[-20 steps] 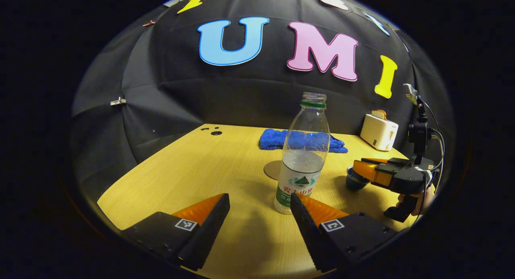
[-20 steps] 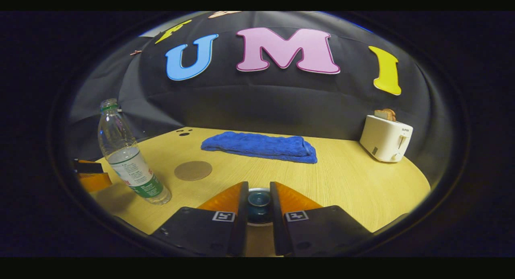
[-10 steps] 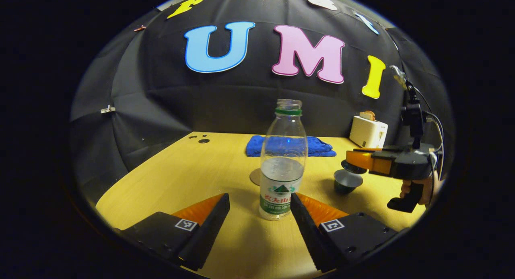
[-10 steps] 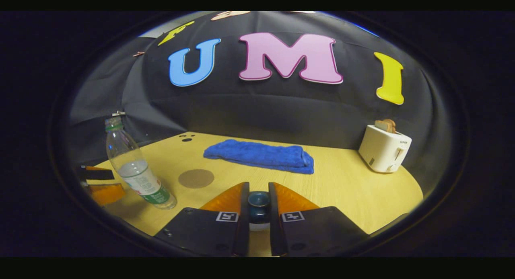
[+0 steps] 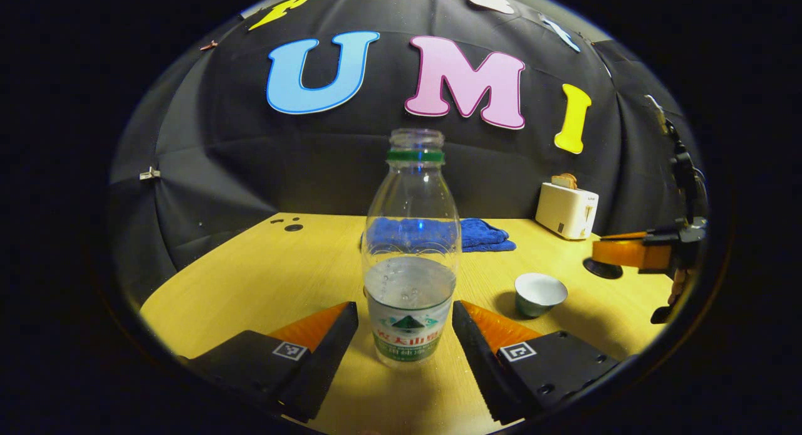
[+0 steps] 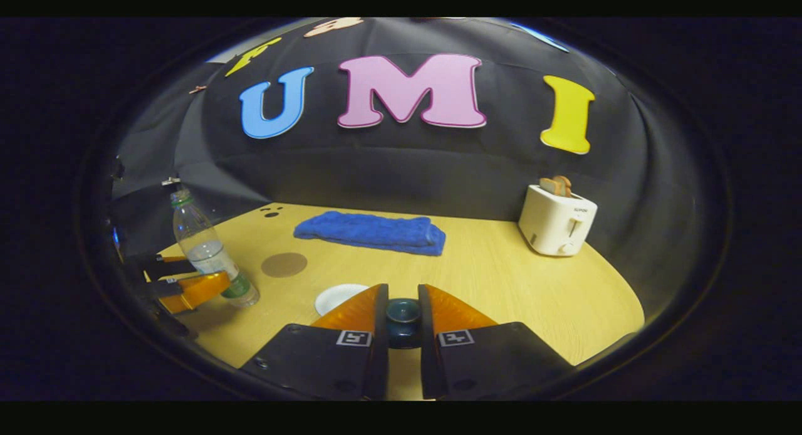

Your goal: Open the teacup lid with one hand, grasp the water bottle and pour water into the teacup with the other hand; after pouring, place the water bottle on the coaster and then close the teacup lid.

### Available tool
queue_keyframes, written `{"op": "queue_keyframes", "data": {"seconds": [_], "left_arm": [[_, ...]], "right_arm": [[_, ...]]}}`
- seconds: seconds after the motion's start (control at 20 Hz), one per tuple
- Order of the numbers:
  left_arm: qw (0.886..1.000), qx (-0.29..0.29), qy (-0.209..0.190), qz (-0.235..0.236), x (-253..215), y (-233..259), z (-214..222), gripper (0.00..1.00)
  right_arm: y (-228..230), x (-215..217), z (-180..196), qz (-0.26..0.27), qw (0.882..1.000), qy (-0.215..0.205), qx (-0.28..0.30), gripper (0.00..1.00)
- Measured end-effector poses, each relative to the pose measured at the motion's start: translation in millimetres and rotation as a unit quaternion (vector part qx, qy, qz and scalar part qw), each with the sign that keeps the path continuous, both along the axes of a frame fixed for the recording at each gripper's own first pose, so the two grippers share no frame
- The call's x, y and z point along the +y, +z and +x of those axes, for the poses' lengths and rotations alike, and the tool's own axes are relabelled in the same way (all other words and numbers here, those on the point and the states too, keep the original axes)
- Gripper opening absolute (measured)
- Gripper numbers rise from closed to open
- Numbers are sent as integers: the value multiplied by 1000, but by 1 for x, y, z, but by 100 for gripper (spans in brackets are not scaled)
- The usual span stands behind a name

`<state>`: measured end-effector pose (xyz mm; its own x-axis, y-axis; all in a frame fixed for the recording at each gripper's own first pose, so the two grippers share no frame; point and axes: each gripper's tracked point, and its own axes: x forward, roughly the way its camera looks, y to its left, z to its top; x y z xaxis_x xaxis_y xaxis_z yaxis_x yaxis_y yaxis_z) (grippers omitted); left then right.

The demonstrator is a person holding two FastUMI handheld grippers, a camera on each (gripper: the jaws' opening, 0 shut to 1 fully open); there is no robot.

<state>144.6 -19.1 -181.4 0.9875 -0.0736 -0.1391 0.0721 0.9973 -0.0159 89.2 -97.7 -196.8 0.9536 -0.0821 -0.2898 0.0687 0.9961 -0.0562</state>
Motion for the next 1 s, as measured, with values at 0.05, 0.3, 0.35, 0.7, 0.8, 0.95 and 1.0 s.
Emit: {"op": "queue_keyframes", "data": {"seconds": [0.05, 0.3, 0.35, 0.7, 0.8, 0.95, 1.0], "left_arm": [[1000, 0, -1, -4, -1, -3, 7, 96], [1000, 3, -8, -13, -4, -10, 28, 95], [1000, 4, -18, -10, -8, -12, 29, 93], [992, -5, 5, 126, 6, -2, 41, 75], [980, -22, -6, 198, 4, 13, 43, 74], [948, -18, -26, 315, 0, 17, 53, 74], [935, -21, -34, 353, -4, 19, 56, 74]], "right_arm": [[-5, -11, -6, -5, 1000, -14, 5, 24], [-22, -32, -19, 21, 998, -50, 15, 19], [-23, -33, -20, 22, 998, -51, 15, 19], [-25, -40, -25, 24, 998, -57, 12, 19], [-26, -43, -26, 25, 998, -60, 8, 19], [-31, -49, -28, 27, 997, -67, 11, 24], [-30, -51, -29, 29, 997, -70, 8, 24]]}}
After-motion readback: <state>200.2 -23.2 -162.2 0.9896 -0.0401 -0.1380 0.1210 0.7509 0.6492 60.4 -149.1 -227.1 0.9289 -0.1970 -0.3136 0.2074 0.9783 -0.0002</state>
